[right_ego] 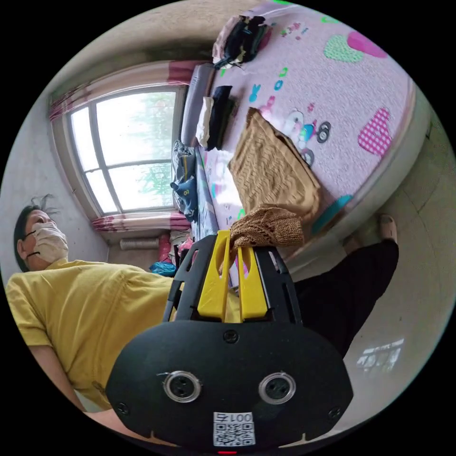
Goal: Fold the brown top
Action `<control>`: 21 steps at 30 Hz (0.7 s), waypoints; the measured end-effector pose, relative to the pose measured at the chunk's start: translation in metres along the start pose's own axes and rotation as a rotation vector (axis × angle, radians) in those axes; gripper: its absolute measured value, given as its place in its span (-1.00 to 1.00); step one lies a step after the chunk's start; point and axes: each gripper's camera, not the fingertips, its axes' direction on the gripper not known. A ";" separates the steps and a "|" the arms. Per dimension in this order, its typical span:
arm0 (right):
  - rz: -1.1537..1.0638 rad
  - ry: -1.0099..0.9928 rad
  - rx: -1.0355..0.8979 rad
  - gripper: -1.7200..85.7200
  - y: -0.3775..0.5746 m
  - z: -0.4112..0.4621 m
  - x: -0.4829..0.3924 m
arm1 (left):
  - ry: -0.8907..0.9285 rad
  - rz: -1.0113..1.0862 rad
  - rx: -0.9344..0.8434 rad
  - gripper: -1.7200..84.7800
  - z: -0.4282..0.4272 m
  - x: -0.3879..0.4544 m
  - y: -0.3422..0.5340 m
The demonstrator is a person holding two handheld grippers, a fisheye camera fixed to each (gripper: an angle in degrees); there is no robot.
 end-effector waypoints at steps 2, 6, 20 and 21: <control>-0.082 -0.023 0.022 -0.96 -0.032 0.005 -0.024 | 0.019 0.018 0.025 -0.97 -0.001 0.011 -0.005; -0.170 -0.070 0.032 -0.96 -0.104 0.023 -0.050 | 0.048 0.098 0.154 -0.97 -0.018 0.038 -0.042; 0.106 -0.110 -0.064 -0.92 -0.364 0.183 0.017 | -0.096 -0.232 0.503 -0.96 -0.091 0.017 -0.241; 0.111 -0.119 -0.058 -0.90 -0.366 0.182 0.018 | -0.098 -0.235 0.524 -0.96 -0.092 0.019 -0.245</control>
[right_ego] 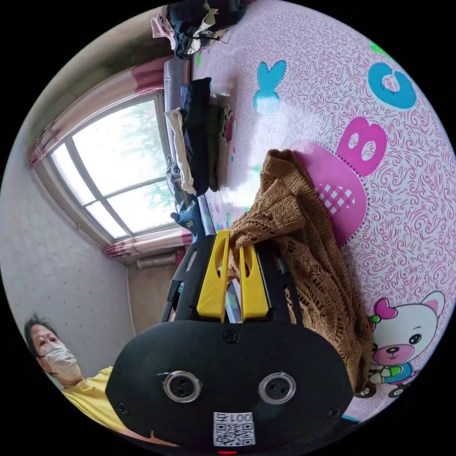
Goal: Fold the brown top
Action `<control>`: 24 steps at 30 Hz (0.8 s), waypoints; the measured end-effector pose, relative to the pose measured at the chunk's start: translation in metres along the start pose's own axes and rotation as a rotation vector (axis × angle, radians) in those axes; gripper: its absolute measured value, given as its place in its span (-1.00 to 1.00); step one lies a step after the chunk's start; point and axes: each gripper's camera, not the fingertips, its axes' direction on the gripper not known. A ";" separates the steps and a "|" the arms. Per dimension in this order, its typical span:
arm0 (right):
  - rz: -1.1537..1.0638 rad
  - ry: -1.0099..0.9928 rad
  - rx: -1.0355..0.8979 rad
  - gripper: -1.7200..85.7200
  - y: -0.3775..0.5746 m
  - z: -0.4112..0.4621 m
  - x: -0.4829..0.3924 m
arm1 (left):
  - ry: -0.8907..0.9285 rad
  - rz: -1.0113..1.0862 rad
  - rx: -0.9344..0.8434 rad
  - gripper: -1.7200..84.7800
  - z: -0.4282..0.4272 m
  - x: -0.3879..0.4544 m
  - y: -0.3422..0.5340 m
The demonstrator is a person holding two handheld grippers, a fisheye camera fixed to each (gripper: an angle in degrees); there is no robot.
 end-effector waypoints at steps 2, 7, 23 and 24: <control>0.008 -0.048 -0.008 -0.79 -0.012 -0.004 0.002 | 0.023 0.021 0.020 -0.94 0.001 0.009 -0.003; 0.051 -0.172 -0.024 -0.70 -0.043 -0.017 0.007 | 0.155 -0.080 0.110 -0.91 -0.005 0.019 -0.013; -0.133 -0.306 -0.203 -0.77 -0.049 -0.094 -0.009 | -0.086 0.149 0.081 -0.99 -0.005 0.104 0.047; -0.149 -0.283 -0.215 -0.77 -0.047 -0.097 -0.011 | -0.175 0.177 0.046 -0.98 -0.001 0.109 0.058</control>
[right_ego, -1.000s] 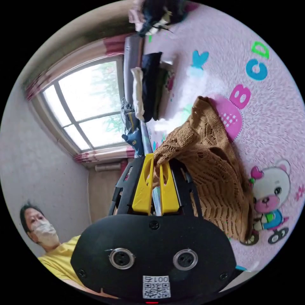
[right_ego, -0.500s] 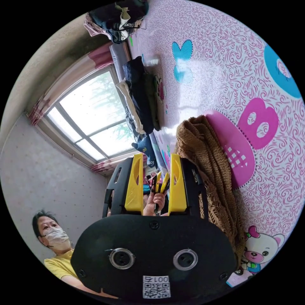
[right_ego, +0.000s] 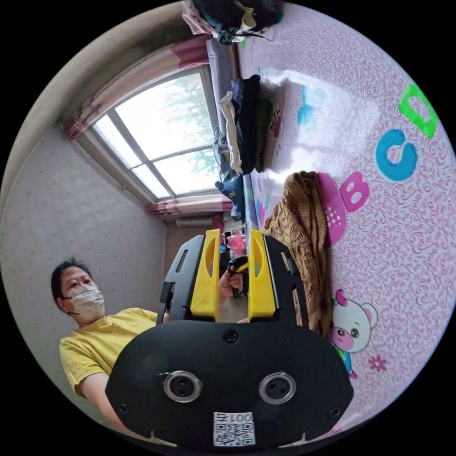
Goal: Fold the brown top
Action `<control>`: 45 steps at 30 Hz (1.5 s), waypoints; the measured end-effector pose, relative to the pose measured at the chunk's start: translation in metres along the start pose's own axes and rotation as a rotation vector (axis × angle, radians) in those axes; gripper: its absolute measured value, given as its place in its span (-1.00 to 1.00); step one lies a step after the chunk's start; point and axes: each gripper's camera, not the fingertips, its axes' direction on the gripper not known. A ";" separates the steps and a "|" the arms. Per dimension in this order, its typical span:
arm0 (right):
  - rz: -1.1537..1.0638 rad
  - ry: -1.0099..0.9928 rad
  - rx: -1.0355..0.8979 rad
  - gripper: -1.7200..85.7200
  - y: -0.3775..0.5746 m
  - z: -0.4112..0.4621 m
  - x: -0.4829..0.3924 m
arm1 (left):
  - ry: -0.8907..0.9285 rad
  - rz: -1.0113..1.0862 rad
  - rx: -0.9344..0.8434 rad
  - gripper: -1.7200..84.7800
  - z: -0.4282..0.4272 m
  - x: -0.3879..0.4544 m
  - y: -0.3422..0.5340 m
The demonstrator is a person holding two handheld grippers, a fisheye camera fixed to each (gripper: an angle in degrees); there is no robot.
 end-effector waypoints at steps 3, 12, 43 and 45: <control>-0.039 0.131 -0.097 -0.76 0.019 -0.002 -0.012 | -0.176 0.054 -0.082 -0.96 0.006 0.012 0.027; 0.085 0.233 -0.141 -0.73 0.128 -0.012 0.018 | -0.063 -0.052 -0.051 -0.85 0.004 -0.009 0.101; -0.235 0.289 -0.529 -0.64 -0.098 0.103 0.023 | -0.013 0.131 -0.084 -0.82 -0.028 0.028 -0.049; -0.253 0.284 -0.584 -0.65 -0.104 0.118 0.024 | -0.004 0.170 -0.105 -0.83 -0.024 0.034 -0.057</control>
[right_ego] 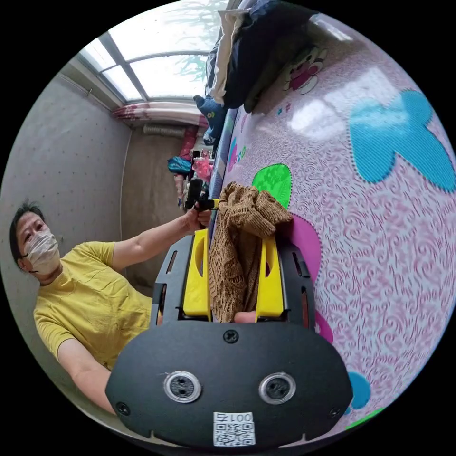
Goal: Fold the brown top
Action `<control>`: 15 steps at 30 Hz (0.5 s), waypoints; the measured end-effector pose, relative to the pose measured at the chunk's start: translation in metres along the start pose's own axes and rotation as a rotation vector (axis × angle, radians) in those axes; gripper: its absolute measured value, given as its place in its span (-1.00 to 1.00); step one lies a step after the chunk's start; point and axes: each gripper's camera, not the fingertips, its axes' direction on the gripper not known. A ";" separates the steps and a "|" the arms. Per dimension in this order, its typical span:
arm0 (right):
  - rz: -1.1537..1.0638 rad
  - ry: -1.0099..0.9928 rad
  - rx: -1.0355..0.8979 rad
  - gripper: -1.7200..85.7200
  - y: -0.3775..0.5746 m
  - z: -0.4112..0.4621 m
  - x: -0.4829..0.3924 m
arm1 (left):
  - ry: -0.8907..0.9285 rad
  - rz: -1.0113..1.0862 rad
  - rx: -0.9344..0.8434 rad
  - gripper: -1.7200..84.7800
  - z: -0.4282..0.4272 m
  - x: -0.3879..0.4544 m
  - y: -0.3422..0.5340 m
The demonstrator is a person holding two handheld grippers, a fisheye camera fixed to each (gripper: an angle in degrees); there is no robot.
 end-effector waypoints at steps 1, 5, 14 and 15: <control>-0.018 0.001 -0.034 -0.66 -0.007 0.006 -0.001 | -0.002 0.027 -0.023 -0.84 0.003 0.004 -0.007; -0.073 0.069 -0.121 -0.65 -0.021 0.013 -0.012 | -0.031 0.089 -0.077 -0.85 0.006 0.016 -0.022; -0.099 0.223 0.038 -0.57 0.003 -0.045 -0.019 | -0.088 0.113 -0.026 -0.82 -0.034 0.017 -0.018; -0.104 0.223 0.036 -0.57 0.003 -0.045 -0.019 | -0.090 0.123 -0.024 -0.81 -0.038 0.017 -0.017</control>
